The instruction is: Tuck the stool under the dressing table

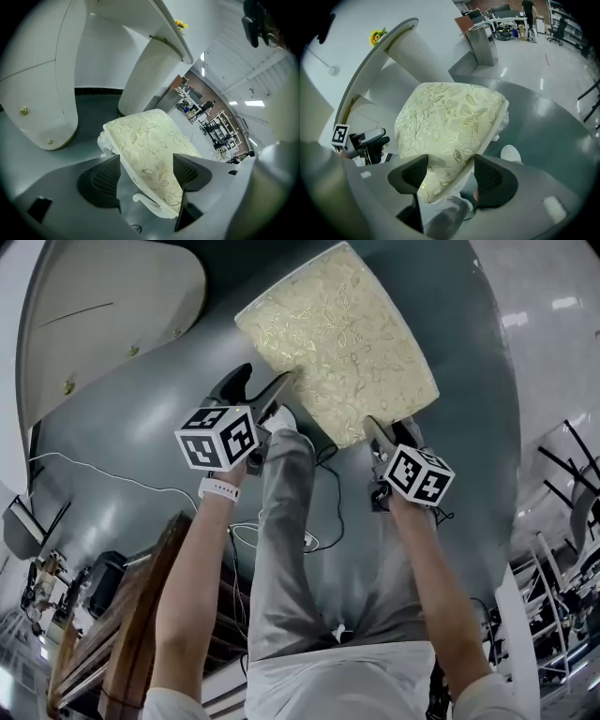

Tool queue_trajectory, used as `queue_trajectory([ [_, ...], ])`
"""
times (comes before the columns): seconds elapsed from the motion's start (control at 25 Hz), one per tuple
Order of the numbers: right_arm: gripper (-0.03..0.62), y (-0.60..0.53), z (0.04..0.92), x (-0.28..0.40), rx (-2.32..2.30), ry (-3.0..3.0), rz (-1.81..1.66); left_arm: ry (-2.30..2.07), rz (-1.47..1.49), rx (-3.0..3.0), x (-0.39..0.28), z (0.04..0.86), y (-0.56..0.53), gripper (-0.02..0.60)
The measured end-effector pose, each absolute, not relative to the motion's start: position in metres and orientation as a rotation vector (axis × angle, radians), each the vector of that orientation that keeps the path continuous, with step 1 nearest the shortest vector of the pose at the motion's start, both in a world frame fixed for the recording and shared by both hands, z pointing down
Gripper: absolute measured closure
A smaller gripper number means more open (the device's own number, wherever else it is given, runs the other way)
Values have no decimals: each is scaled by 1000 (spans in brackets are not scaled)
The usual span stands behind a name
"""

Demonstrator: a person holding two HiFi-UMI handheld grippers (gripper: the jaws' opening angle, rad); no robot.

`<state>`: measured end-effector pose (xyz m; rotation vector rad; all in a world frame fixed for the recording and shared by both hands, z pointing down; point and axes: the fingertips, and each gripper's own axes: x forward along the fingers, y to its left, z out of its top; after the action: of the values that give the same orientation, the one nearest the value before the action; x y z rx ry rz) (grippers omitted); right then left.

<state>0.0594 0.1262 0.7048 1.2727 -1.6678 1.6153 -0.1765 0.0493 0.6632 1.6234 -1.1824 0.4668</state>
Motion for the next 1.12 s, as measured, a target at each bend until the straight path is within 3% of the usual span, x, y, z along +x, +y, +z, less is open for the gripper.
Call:
queue_trajectory([
  [0.88,270,102,705,27,1276,-1693,1673,-1156,424,1619,-175,686,15,235],
  [1.12,269,71,702,-5,1289,-1716,1697,-1201,403,1622,-202,682,-27,235],
])
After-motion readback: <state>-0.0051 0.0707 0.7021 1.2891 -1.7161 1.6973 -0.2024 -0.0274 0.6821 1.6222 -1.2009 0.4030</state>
